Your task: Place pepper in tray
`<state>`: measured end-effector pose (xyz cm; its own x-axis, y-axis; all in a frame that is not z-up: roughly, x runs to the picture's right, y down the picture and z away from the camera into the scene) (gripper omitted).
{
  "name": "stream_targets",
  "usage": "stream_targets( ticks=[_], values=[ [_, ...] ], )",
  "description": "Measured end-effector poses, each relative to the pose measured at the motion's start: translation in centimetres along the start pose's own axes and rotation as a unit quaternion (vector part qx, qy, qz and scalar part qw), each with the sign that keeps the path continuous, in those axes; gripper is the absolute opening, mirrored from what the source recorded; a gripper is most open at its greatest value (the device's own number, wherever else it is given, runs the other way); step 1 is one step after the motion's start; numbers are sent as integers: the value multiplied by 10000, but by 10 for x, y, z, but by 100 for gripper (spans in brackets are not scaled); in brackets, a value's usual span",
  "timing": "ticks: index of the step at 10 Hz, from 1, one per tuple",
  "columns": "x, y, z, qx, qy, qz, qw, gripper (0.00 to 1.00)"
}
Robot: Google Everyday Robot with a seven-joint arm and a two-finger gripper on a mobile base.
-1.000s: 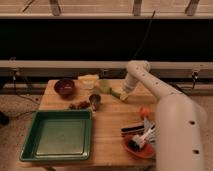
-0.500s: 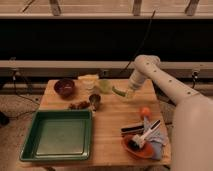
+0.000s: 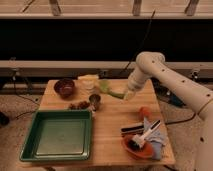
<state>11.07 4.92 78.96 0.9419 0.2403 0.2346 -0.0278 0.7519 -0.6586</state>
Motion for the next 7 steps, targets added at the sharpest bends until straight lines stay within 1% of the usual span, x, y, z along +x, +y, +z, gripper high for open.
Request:
stream_targets(
  ticks=[1,3,4,6,7],
  values=[
    [-18,12,-5,-59,-30,-206,9998,0],
    [-49,36,-10,-169,-87,-566,9982,0],
    [-68,53,-7,-242,-114,-776,9966,0],
    [-101,80,2,-362,-135,-1081,9934,0],
    [-119,98,8,-424,-138,-1255,9911,0]
  ],
)
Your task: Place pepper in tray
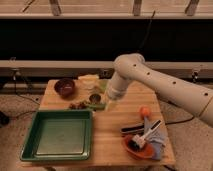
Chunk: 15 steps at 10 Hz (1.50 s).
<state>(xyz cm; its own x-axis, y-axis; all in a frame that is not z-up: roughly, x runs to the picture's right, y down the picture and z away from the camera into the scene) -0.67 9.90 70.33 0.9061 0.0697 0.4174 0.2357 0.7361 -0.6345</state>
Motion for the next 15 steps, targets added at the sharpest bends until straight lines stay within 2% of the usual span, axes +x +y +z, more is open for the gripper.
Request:
stream_targets(
  ticks=[2,4,5,6,9,10,11,15],
  values=[
    [-31,14,17,-102,6,-276,9996,0],
    [-67,26,42,-251,21,-621,9978,1],
    [-78,29,52,-288,41,-724,9970,5],
    [-92,32,66,-343,63,-874,9956,16],
    [-105,33,105,-461,114,-1050,9933,44],
    [-112,31,117,-467,87,-1112,9927,57],
    [-112,31,119,-471,72,-1118,9926,63],
    [-112,30,119,-467,70,-1119,9926,65]
  ],
)
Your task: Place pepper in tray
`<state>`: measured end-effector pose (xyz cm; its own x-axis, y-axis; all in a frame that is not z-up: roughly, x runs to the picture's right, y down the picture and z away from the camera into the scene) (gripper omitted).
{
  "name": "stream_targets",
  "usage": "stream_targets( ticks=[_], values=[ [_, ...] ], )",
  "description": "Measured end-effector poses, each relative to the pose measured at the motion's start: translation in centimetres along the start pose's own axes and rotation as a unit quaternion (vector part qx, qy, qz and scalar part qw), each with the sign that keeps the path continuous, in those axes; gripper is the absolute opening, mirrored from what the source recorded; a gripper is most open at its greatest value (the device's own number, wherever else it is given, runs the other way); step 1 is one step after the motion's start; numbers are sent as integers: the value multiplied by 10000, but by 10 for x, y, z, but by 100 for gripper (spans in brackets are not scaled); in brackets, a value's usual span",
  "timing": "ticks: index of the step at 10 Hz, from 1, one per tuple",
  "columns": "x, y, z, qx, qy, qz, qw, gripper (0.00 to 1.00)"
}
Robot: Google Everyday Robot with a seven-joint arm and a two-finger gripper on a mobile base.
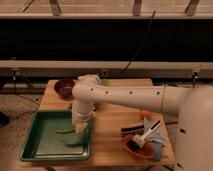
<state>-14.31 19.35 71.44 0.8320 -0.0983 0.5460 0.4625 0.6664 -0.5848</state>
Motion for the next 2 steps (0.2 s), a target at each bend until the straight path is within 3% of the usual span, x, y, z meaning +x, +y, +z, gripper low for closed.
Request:
stream_targets(
  ticks=[2],
  values=[
    [0,0,0,2,0,4,10000,65]
  ],
)
